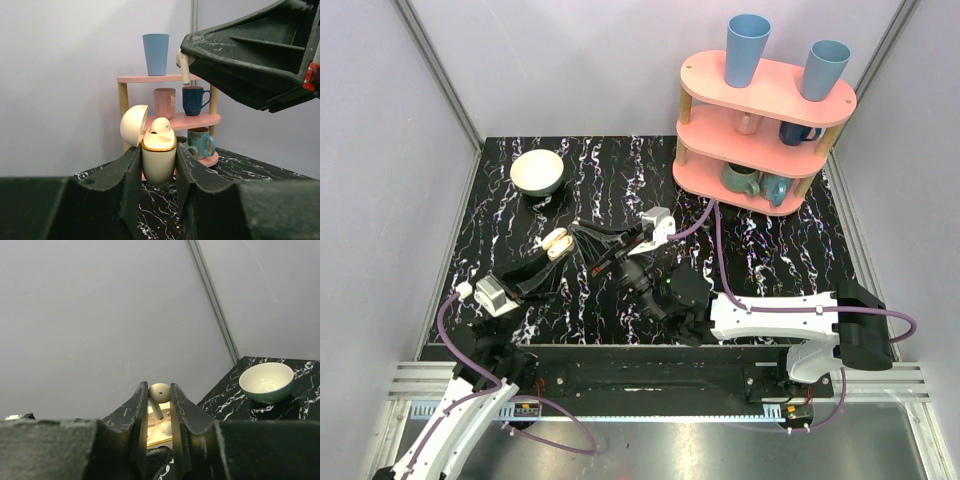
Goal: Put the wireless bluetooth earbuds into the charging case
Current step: Insert the left earbud into the left side groove of the charging case.
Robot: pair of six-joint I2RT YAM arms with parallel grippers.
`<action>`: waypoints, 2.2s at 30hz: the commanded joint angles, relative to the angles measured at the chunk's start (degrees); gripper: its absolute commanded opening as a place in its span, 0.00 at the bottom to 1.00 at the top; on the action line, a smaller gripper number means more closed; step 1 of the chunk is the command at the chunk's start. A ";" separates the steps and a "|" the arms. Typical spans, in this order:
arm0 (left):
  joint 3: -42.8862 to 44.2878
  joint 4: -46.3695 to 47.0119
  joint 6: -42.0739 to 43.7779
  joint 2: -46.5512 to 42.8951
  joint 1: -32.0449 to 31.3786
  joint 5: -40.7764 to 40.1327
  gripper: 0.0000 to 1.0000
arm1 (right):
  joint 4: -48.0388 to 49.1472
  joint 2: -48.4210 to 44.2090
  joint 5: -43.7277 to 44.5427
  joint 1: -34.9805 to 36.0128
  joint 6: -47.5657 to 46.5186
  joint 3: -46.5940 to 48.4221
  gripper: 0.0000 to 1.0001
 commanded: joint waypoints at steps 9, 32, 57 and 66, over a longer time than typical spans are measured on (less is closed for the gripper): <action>0.08 4.47 -1.67 1.44 0.28 0.03 0.00 | 4.80 2.90 -4.04 1.07 -2.89 4.00 0.11; -1.06 6.31 -2.90 0.56 0.28 -0.94 0.00 | 3.22 6.59 -5.62 1.59 -4.13 6.20 0.10; -1.15 6.75 -2.99 -1.46 0.28 -2.43 0.00 | 2.60 9.14 -5.01 1.86 -4.03 6.82 0.11; -1.68 8.25 -3.87 -1.64 0.28 -3.13 0.00 | 2.87 9.23 -4.74 2.03 -3.86 6.29 0.11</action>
